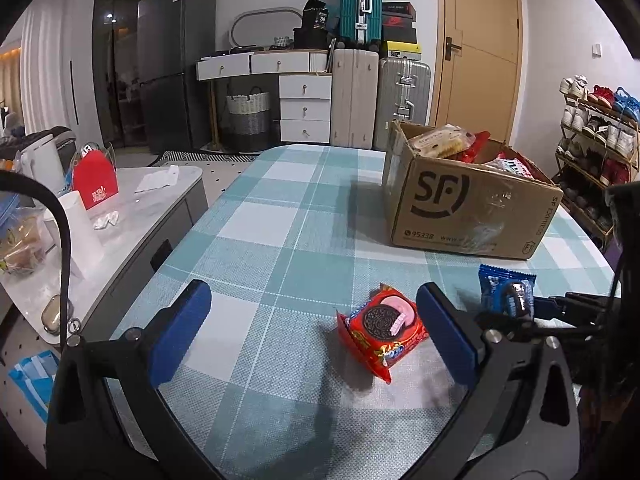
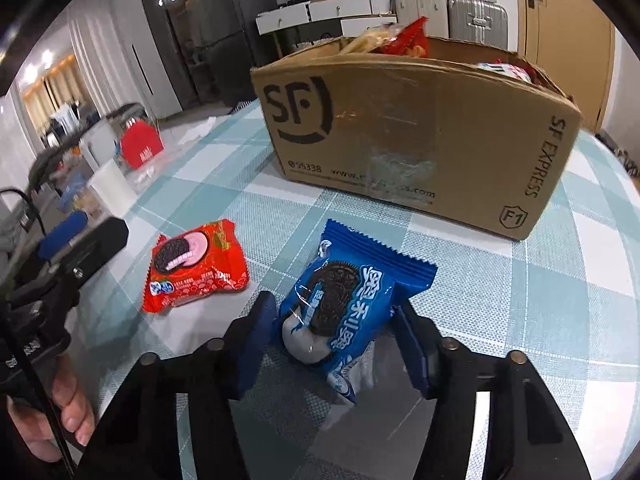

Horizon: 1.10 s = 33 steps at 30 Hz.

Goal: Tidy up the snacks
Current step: 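Grasp the blue Oreo pack with the right gripper while the left gripper grasps the red Oreo pack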

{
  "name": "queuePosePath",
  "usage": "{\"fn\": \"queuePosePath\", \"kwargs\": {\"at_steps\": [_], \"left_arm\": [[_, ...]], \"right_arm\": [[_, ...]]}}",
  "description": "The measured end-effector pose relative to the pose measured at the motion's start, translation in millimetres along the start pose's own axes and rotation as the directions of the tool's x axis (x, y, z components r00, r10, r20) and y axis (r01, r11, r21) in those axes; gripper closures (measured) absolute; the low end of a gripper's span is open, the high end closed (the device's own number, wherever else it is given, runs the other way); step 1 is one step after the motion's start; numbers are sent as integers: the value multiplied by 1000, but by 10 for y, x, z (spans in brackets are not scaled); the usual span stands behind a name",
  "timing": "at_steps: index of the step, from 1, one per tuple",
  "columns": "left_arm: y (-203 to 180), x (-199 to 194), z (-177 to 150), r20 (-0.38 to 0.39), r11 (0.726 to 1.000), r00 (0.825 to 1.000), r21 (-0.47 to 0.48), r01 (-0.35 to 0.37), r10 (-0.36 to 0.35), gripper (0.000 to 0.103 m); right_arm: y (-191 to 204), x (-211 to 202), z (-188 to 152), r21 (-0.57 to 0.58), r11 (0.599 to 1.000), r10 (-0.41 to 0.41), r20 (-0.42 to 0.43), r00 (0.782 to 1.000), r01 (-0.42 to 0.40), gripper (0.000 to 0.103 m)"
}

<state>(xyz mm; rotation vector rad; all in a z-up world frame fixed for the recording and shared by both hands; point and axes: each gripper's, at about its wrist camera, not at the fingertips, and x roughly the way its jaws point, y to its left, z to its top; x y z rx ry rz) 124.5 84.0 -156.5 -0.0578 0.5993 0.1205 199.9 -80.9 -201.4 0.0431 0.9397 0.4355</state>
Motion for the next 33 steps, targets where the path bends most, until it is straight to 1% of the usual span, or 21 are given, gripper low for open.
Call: {"fn": "queuePosePath", "kwargs": {"at_steps": [1, 2, 5, 9, 12, 17, 23, 24, 26, 27, 29, 30, 33], "left_arm": [[-2, 0, 0, 3, 1000, 1000, 2, -3, 3, 1], [-3, -6, 2, 6, 1000, 1000, 3, -5, 5, 1], [-28, -4, 1, 13, 1000, 1000, 19, -15, 15, 1], [-58, -2, -5, 13, 999, 999, 31, -31, 31, 1], [-76, -12, -11, 13, 998, 999, 39, -42, 42, 1], [-101, 10, -14, 3, 997, 998, 51, -61, 61, 1], [-84, 82, -14, -35, 996, 996, 47, -76, 78, 1], [-80, 113, -13, -51, 997, 996, 48, -68, 71, 1], [-75, 189, -14, -92, 999, 995, 50, -20, 24, 1], [-61, 255, -16, -127, 999, 992, 45, 29, -23, 1], [-19, 324, -20, -162, 994, 982, 24, 103, -98, 1], [-24, 352, -25, -176, 992, 977, 30, 124, -117, 1], [-81, 432, -42, -242, 987, 964, 89, 135, -110, 1]], "right_arm": [[-52, -27, -4, 18, 1000, 19, 6, 1000, -20, 54], [-107, -47, -8, 42, 998, 54, 15, 998, -55, 55], [-238, -128, -27, 94, 988, 117, 56, 992, -122, 57], [-308, -248, -53, 110, 974, 182, 129, 975, -197, 58], [-372, -314, -74, 131, 966, 200, 162, 966, -222, 58], [-414, -374, -92, 144, 959, 216, 187, 958, -244, 60], [-403, -435, -111, 130, 959, 221, 205, 954, -250, 60], [-413, -447, -122, 131, 959, 221, 208, 953, -251, 60], [-423, -464, -137, 133, 957, 225, 212, 951, -256, 60], [-429, -461, -138, 136, 957, 226, 214, 950, -258, 60], [-440, -465, -149, 140, 955, 231, 212, 950, -263, 60], [-447, -470, -150, 140, 954, 233, 210, 949, -266, 60], [-468, -502, -163, 136, 954, 235, 209, 949, -266, 60]]}}
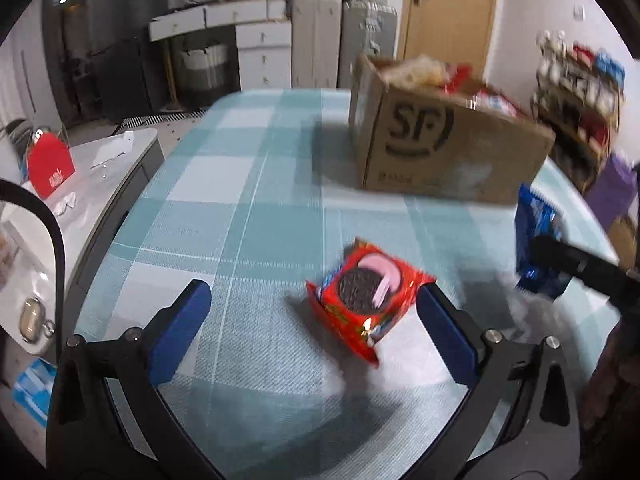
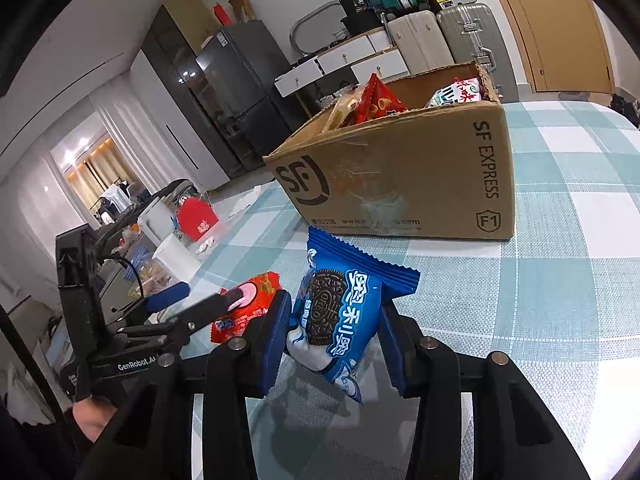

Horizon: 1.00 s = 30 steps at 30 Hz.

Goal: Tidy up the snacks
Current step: 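Grasp the blue Oreo pack with the right gripper while the left gripper grasps the red Oreo pack, then carry both Oreo packs over the box and open both grippers to drop them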

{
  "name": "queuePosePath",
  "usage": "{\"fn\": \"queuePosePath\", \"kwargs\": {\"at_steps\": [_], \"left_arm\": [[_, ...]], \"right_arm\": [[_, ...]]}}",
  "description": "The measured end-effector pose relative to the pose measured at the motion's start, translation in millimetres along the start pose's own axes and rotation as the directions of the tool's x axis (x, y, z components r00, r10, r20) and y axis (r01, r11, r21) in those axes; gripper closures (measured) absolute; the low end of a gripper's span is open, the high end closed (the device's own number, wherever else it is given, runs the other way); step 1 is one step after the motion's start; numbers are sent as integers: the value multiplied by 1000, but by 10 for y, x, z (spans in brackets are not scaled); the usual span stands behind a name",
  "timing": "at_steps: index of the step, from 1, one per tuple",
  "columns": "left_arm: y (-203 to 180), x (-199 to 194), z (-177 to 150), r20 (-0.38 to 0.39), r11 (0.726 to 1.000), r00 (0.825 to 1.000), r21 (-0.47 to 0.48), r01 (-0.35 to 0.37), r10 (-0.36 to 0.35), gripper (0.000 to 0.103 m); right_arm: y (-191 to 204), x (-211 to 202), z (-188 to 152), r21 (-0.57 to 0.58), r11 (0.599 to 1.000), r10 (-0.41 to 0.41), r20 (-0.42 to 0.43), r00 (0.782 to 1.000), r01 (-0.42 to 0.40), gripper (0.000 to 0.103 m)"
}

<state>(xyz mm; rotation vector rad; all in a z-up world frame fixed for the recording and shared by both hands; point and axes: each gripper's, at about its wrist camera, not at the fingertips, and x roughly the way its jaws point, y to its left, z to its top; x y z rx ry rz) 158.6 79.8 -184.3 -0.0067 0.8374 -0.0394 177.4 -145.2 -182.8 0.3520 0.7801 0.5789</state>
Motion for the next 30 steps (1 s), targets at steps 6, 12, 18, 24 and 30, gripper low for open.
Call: {"fn": "queuePosePath", "kwargs": {"at_steps": [6, 12, 18, 24, 30], "left_arm": [[-50, 184, 48, -96, 993, 989, 20, 112, -110, 1], [-49, 416, 140, -164, 990, 977, 10, 140, -136, 1], [-228, 473, 160, -171, 983, 979, 122, 136, -114, 11], [-324, 398, 147, -145, 975, 981, 162, 151, -128, 51], [-312, 337, 158, -171, 976, 974, 132, 175, -151, 61]], "right_arm": [[37, 18, 9, -13, 1000, 11, -11, 1000, -12, 60], [26, 18, -2, -6, 1000, 23, -18, 1000, -23, 60], [26, 21, 4, -4, 1000, 22, -18, 1000, -22, 60], [2, 39, 5, 9, 1000, 28, -25, 999, -27, 60], [-13, 47, 20, 14, 999, 36, -25, 999, -35, 60]]}}
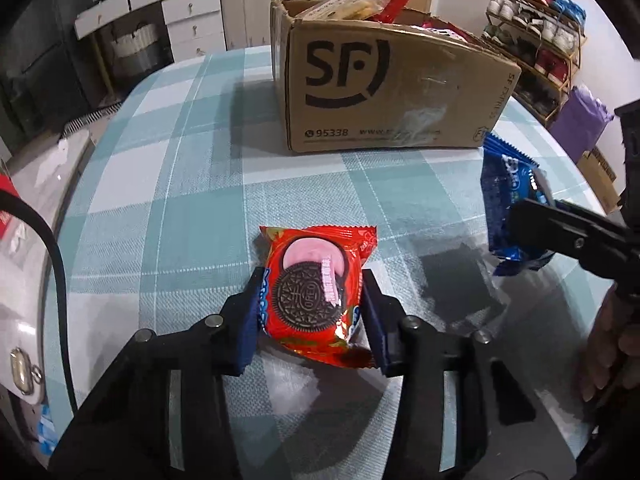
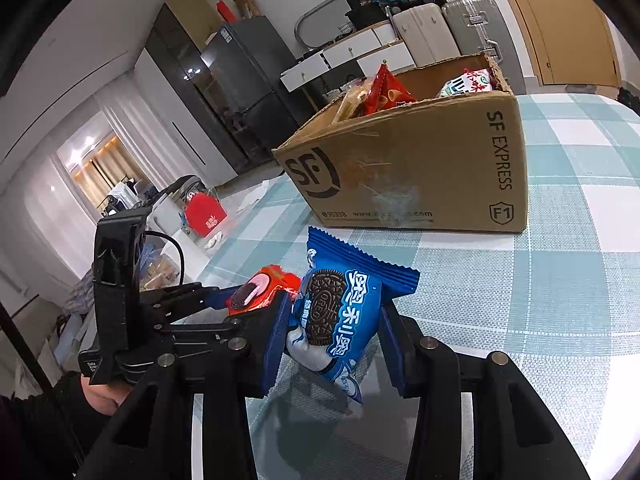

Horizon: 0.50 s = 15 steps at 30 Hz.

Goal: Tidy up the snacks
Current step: 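Carry both Oreo packs over the box and open both grippers to drop them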

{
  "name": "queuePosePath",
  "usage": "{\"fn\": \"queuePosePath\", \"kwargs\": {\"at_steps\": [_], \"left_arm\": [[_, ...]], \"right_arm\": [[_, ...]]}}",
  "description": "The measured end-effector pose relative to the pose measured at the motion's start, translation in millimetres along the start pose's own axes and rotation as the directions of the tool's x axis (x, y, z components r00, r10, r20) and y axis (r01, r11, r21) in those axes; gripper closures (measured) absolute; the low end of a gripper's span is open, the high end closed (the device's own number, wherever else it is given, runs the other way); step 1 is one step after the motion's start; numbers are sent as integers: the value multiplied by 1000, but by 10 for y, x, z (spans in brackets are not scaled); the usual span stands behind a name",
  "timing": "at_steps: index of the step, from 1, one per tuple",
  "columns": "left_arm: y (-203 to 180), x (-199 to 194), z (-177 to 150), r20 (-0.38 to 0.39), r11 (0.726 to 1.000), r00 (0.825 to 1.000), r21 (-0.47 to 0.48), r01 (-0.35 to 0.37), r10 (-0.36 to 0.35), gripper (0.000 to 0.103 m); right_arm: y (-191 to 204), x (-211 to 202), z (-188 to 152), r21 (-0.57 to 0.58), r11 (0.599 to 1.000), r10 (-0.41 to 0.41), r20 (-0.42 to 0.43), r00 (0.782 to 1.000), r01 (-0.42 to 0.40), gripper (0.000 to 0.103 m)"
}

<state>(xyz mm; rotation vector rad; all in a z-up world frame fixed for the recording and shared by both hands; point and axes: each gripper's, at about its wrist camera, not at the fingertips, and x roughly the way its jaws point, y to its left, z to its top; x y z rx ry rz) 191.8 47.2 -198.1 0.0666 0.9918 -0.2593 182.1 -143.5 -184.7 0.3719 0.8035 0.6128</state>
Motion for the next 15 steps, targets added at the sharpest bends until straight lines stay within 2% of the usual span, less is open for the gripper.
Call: {"fn": "queuePosePath", "kwargs": {"at_steps": [15], "left_arm": [[-152, -396, -150, 26, 998, 998, -12, -65, 65, 61]], "right_arm": [[24, -62, -16, -12, 1000, 8, 22, 1000, -8, 60]]}}
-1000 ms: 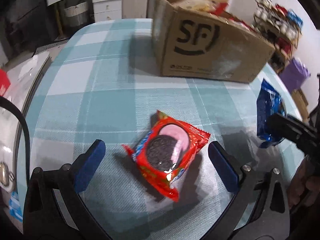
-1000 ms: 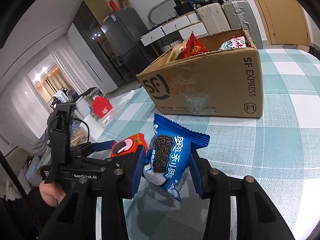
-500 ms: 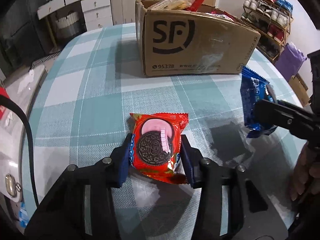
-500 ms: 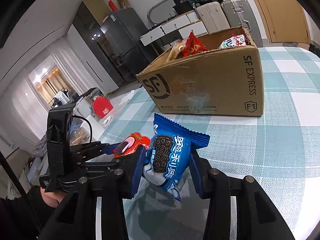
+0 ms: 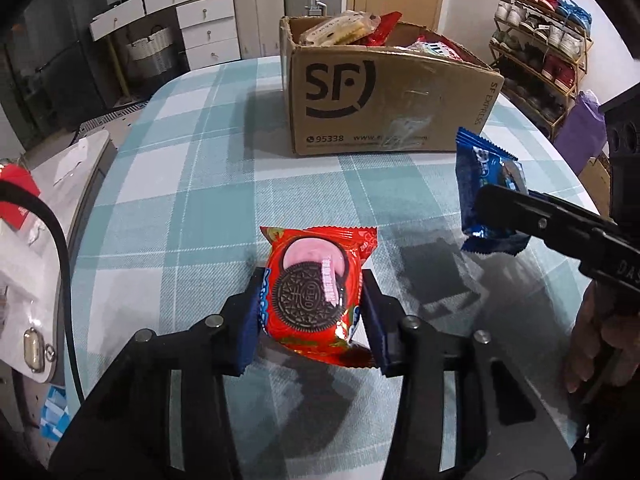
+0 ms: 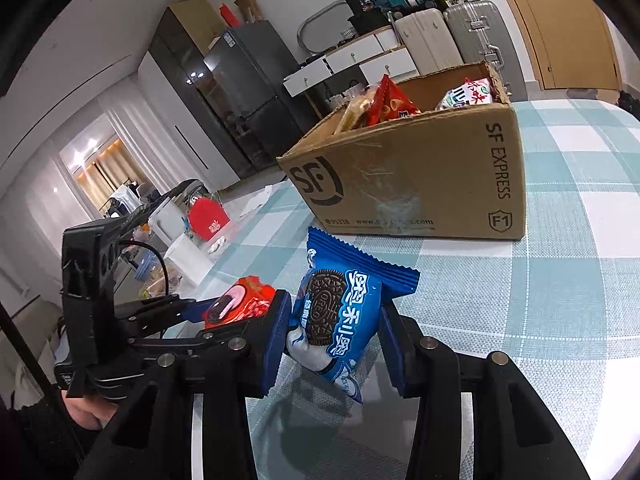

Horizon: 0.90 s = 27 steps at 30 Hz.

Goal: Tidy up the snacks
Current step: 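Carry both Oreo packs over the box and open both grippers to drop them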

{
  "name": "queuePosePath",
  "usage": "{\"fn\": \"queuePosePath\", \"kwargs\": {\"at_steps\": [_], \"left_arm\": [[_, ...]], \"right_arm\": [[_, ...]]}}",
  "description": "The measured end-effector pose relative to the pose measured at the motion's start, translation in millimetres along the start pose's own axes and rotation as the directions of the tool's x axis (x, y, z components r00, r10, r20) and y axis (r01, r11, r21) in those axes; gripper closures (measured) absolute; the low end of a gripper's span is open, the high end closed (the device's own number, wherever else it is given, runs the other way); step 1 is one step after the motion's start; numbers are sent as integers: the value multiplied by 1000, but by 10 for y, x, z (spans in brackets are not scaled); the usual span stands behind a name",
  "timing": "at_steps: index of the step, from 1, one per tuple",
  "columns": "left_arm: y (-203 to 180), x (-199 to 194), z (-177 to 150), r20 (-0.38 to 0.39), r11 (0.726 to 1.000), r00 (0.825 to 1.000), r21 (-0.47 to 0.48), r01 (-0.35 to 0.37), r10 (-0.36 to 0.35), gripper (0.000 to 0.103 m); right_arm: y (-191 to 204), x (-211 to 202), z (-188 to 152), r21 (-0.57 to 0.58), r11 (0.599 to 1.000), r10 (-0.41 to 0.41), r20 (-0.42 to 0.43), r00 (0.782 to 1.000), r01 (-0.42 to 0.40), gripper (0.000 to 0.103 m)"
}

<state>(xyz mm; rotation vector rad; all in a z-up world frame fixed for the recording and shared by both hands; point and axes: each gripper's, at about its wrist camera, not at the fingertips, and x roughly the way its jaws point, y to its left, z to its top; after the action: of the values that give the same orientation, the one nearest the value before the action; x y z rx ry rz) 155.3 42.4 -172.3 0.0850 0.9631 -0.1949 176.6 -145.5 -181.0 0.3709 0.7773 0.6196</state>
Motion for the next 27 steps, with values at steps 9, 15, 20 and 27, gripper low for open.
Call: {"fn": "queuePosePath", "kwargs": {"at_steps": [9, 15, 20, 27], "left_arm": [[100, -385, 89, 56, 997, 996, -36, 74, -72, 61], [66, -744, 398, 126, 993, 985, -6, 115, -113, 61], [47, -1016, 682, 143, 992, 983, -26, 123, -119, 61], [-52, -1459, 1137, 208, 991, 970, -24, 130, -122, 61]], "right_arm": [[-38, -186, -1, 24, 997, 73, 47, 996, -74, 60], [127, -574, 136, -28, 998, 54, 107, 993, -51, 60], [322, -979, 400, -65, 998, 28, 143, 989, -19, 60], [582, -1484, 885, -106, 994, -9, 183, 983, 29, 60]]}}
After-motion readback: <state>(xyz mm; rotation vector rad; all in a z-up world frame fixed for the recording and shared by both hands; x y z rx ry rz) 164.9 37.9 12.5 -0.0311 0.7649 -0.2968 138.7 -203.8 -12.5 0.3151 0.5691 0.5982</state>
